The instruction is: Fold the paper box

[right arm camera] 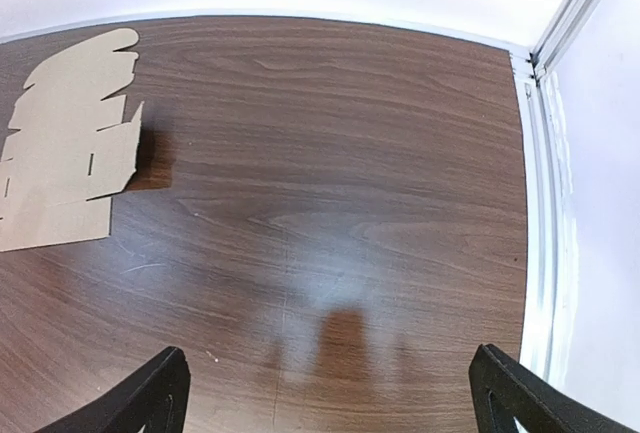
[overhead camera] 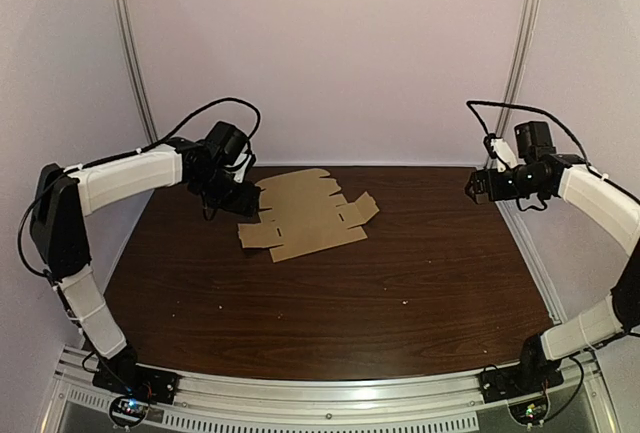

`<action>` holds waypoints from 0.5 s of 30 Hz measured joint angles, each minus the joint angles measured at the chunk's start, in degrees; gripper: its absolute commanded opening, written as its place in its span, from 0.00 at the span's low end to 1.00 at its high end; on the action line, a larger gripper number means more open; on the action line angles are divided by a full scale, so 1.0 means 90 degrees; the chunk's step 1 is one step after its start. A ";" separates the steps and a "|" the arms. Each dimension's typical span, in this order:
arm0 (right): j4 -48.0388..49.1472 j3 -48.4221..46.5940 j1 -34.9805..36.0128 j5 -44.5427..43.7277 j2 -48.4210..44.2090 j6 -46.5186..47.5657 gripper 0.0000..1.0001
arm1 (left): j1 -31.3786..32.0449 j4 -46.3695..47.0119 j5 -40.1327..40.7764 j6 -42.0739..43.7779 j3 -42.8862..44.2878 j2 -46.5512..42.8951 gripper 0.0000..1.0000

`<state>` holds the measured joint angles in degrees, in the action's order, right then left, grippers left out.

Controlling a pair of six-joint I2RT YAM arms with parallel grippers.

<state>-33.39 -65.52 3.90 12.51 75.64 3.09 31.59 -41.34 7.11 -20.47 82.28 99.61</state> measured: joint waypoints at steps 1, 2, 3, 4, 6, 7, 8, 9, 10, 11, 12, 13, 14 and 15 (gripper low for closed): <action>0.0121 0.0117 0.0000 -0.0041 0.0051 -0.0049 1.00 | 0.0000 0.0070 0.0002 -0.0068 0.0075 0.0151 0.71; 0.0199 0.0226 0.0000 -0.0083 0.0121 -0.0066 1.00 | -0.0002 0.0114 0.0002 -0.0141 0.0117 0.0289 0.70; 0.0226 0.0299 0.0000 -0.0104 0.0197 -0.0058 1.00 | -0.0007 0.0138 0.0002 -0.0226 0.0148 0.0437 0.70; 0.0211 0.0355 0.0000 -0.0114 0.0296 -0.0015 1.00 | -0.0019 0.0153 -0.0005 -0.0301 0.0158 0.0551 0.70; 0.0158 0.0403 0.0000 -0.0063 0.0454 0.0160 1.00 | -0.0080 0.0160 -0.0051 -0.0522 0.0158 0.0797 0.69; 0.0143 0.0430 0.0000 0.0032 0.0469 0.0265 1.00 | -0.0131 0.0170 -0.0097 -0.0644 0.0153 0.0896 0.69; 0.0134 0.0464 0.0000 0.0151 0.0459 0.0355 1.00 | -0.0202 0.0202 -0.0160 -0.0763 0.0138 0.0979 0.69; 0.0124 0.0515 -0.0002 0.0367 0.0413 0.0493 1.00 | -0.0287 0.0250 -0.0236 -0.0882 0.0117 0.1035 0.68; 0.0112 0.0576 0.0000 0.0612 0.0362 0.0624 1.00 | -0.0359 0.0279 -0.0289 -0.0969 0.0104 0.1076 0.69; 0.0078 0.0631 0.0000 0.0865 0.0304 0.0729 1.00 | -0.0442 0.0316 -0.0372 -0.1061 0.0092 0.1122 0.68; 0.0044 0.0678 0.0000 0.1100 0.0257 0.0831 1.00 | -0.0508 0.0357 -0.0483 -0.1139 0.0092 0.1171 0.68; -0.0005 0.0704 0.0002 0.1299 0.0223 0.0923 1.00 | -0.0566 0.0415 -0.0583 -0.1214 0.0092 0.1226 0.68; -0.0041 0.0719 0.0002 0.1455 0.0202 0.1005 1.00 | -0.0617 0.0478 -0.0690 -0.1282 0.0092 0.1277 0.67; -0.0061 0.0726 0.0002 0.1554 0.0194 0.1052 1.00 | -0.0641 0.0512 -0.0794 -0.1343 0.0092 0.1333 0.66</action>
<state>-33.93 -58.98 3.92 26.50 77.38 12.56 25.82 -36.73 -0.03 -32.56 83.11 111.61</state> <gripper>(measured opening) 0.996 0.681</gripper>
